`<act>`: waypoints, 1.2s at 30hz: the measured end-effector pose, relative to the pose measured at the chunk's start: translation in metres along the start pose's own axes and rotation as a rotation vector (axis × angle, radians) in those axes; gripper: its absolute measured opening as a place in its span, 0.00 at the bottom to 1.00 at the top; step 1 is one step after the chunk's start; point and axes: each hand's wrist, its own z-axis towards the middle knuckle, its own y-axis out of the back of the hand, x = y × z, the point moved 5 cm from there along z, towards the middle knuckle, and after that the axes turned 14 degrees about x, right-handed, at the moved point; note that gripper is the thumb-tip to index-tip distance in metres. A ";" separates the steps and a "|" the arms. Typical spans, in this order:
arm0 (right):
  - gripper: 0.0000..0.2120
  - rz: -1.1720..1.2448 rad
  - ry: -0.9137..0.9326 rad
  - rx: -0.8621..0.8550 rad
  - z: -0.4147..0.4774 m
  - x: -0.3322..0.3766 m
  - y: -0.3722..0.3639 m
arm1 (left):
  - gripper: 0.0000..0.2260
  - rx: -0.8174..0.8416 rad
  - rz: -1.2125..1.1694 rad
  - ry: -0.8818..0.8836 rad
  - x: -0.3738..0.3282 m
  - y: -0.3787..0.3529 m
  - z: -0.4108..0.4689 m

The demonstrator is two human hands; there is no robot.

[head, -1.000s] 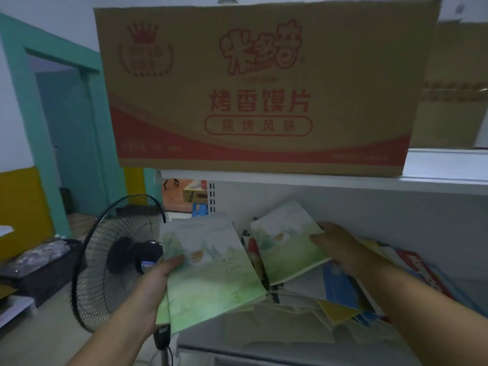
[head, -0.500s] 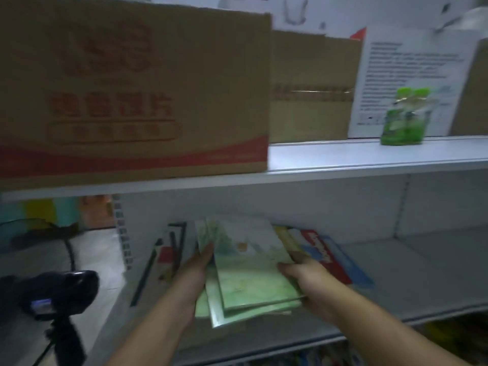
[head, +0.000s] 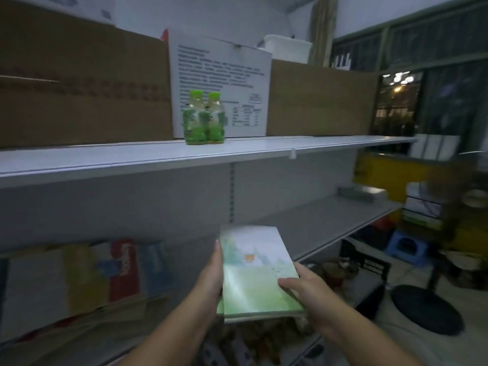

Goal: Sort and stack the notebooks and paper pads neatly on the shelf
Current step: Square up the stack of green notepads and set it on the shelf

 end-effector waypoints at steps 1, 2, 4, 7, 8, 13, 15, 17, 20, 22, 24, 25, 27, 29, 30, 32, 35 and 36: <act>0.12 0.020 -0.011 -0.024 -0.008 -0.003 0.023 | 0.29 0.018 -0.004 0.020 0.012 -0.018 0.013; 0.13 0.036 -0.029 -0.039 -0.014 -0.007 0.044 | 0.30 0.032 -0.020 0.041 0.022 -0.035 0.025; 0.13 0.066 -0.065 -0.084 -0.023 -0.014 0.086 | 0.30 0.046 -0.068 0.087 0.041 -0.069 0.047; 0.15 0.119 -0.058 -0.162 -0.033 -0.022 0.138 | 0.22 0.109 -0.134 0.154 0.063 -0.118 0.073; 0.16 0.138 -0.045 -0.193 -0.035 -0.023 0.153 | 0.19 0.149 -0.145 0.161 0.069 -0.130 0.085; 0.19 0.138 -0.021 -0.326 -0.026 -0.024 0.225 | 0.19 0.327 -0.208 0.212 0.089 -0.196 0.150; 0.19 0.114 -0.027 -0.376 -0.014 -0.018 0.255 | 0.21 0.363 -0.232 0.255 0.099 -0.217 0.185; 0.19 0.088 -0.035 -0.406 0.002 -0.008 0.284 | 0.23 0.361 -0.228 0.297 0.104 -0.233 0.219; 0.18 0.054 -0.068 -0.425 0.030 0.003 0.326 | 0.29 0.402 -0.208 0.331 0.101 -0.260 0.263; 0.17 0.056 -0.085 -0.442 0.046 0.007 0.355 | 0.34 0.477 -0.225 0.385 0.102 -0.280 0.289; 0.18 0.070 -0.073 -0.462 0.058 0.011 0.382 | 0.25 0.522 -0.237 0.436 0.103 -0.300 0.313; 0.19 0.072 -0.066 -0.475 0.063 0.011 0.396 | 0.26 0.539 -0.275 0.469 0.109 -0.308 0.330; 0.20 0.085 -0.062 -0.494 0.073 0.009 0.421 | 0.29 0.596 -0.288 0.503 0.119 -0.325 0.353; 0.20 0.102 -0.066 -0.514 0.079 0.006 0.442 | 0.29 0.702 -0.315 0.477 0.121 -0.345 0.365; 0.20 0.109 -0.066 -0.525 0.083 0.004 0.455 | 0.29 0.733 -0.323 0.457 0.121 -0.355 0.369; 0.21 0.114 -0.069 -0.533 0.091 0.001 0.483 | 0.30 0.774 -0.332 0.463 0.124 -0.375 0.379; 0.20 0.089 -0.084 -0.516 0.101 0.001 0.529 | 0.29 0.685 -0.297 0.474 0.143 -0.394 0.424; 0.20 0.075 -0.084 -0.503 0.105 0.003 0.546 | 0.27 0.632 -0.262 0.478 0.146 -0.402 0.436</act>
